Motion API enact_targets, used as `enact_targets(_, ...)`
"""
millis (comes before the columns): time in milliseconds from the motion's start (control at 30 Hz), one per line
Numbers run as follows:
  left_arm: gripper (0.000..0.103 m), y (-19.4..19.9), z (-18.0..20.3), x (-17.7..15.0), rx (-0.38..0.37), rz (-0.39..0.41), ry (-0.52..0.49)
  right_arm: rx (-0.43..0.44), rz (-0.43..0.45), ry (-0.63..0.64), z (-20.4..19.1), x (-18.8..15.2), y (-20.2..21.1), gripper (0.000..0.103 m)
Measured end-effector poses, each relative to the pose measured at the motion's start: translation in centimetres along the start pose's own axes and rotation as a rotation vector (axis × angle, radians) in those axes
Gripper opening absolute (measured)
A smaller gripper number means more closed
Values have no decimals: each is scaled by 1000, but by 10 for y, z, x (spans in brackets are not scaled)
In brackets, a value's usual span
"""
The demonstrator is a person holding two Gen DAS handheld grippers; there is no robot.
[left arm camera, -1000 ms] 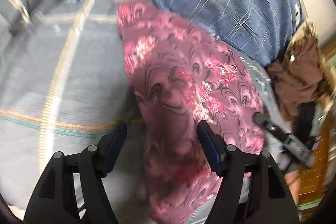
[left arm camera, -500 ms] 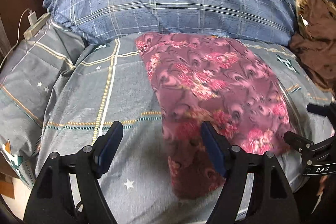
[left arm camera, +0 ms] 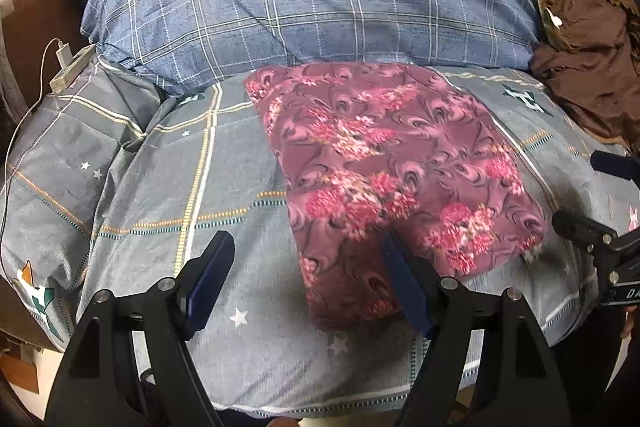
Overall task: Fold small clothes
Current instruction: 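Release the folded shirt onto the sheet and withdraw both grippers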
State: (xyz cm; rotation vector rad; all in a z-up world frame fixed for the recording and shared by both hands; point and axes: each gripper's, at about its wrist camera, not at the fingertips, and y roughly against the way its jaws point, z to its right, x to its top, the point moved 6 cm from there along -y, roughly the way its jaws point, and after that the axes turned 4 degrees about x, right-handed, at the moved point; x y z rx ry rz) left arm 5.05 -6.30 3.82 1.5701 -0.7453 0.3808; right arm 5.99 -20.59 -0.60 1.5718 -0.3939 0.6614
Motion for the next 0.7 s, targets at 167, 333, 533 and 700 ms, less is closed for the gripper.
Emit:
enact_targets(167, 76, 1, 9, -6, -32, -16, -19, -5, 1, -24, 6, -5, 4, 103)
enact_targets(333, 76, 2, 18, -7, -62, -17, -36, 0, -5, -54, 11, -9, 3, 103)
enact_targets(533, 76, 14, 20, 6, -90, 32, -33, -7, -9, -73, 15, -7, 3, 103)
enact_targets(700, 76, 14, 18, 6, -62, 35, -51, -15, -12, -83, 19, -7, 3, 103)
